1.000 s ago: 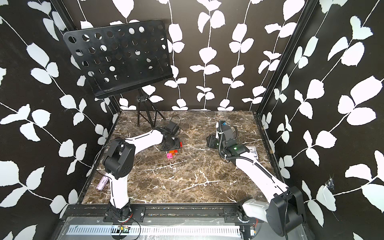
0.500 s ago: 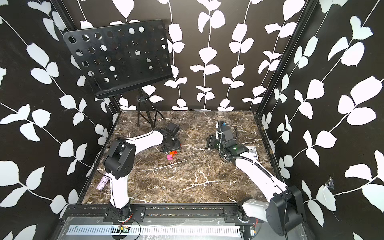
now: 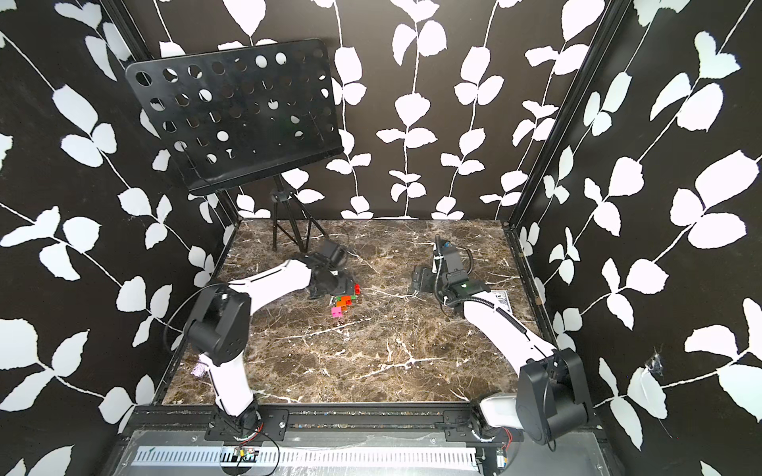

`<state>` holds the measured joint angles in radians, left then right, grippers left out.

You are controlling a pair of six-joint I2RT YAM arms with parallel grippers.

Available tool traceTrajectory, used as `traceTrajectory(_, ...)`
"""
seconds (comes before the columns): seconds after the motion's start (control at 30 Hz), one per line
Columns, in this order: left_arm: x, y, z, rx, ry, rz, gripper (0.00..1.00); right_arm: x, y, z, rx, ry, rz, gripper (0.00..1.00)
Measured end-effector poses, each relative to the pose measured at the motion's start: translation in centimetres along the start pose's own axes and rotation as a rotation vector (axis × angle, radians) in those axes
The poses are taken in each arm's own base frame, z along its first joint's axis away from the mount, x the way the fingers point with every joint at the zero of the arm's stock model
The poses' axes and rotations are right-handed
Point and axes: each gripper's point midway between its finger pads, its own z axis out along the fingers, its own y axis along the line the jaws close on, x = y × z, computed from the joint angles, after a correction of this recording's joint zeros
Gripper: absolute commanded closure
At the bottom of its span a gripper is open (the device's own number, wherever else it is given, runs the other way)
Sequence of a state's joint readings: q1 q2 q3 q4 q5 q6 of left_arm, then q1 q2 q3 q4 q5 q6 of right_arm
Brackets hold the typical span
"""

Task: Assemble the letter y with lego
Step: Place the lego brick at the center of the board, then reset both arms

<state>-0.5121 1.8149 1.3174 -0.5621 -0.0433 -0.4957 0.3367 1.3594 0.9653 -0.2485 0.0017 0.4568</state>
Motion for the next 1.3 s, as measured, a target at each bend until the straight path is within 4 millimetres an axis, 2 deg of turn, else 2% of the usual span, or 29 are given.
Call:
traceTrajectory(0.1, -2.2, 3.1, -2.2, 0.009, -0.087, -0.009, 0.01, -1.0, -2.7, 0.9, 0.081, -0.024, -0.009, 0.01)
traceTrajectory(0.17, -3.3, 6.1, -3.5, -0.002, -0.146, -0.029, 0.01, -1.7, -5.1, 1.3, 0.143, -0.043, -0.015, 0.01)
traceTrajectory(0.3, -4.5, 12.3, -5.6, -0.077, -0.270, -0.038, 0.01, -2.6, -9.6, 1.3, 0.258, -0.096, -0.017, 0.01)
traceTrajectory(0.37, -4.6, 15.2, -6.5, -0.132, -0.340, -0.018, 0.01, -2.4, -11.8, 1.2, 0.321, -0.111, -0.025, 0.01)
traceTrajectory(0.5, -3.7, 19.5, -6.4, -0.228, -0.445, 0.028, 0.01, -1.2, -14.8, 1.6, 0.407, -0.112, -0.064, 0.01)
traceTrajectory(0.6, -2.0, 21.6, -4.5, -0.271, -0.475, 0.047, 0.01, -0.2, -16.3, 2.9, 0.449, -0.104, -0.118, 0.01)
traceTrajectory(0.73, 0.3, 21.9, -1.8, -0.263, -0.525, 0.079, 0.01, 2.1, -17.4, 4.8, 0.455, -0.102, -0.170, 0.01)
traceTrajectory(0.83, 1.4, 20.7, -0.6, -0.249, -0.620, 0.152, 0.01, 4.1, -17.5, 5.4, 0.429, -0.092, -0.200, 0.01)
traceTrajectory(0.9, 2.6, 20.3, 0.5, -0.256, -0.587, 0.172, 0.01, 4.6, -17.0, 5.5, 0.396, -0.109, -0.219, 0.01)
traceTrajectory(1.1, -0.9, 20.3, -2.2, -0.305, -0.740, 0.162, 0.01, 4.0, -15.9, 5.2, 0.318, -0.208, -0.245, 0.01)
traceTrajectory(1.3, -1.4, 20.6, -2.8, -0.324, -0.768, 0.152, 0.01, 4.4, -15.7, 4.8, 0.286, -0.268, -0.252, 0.01)
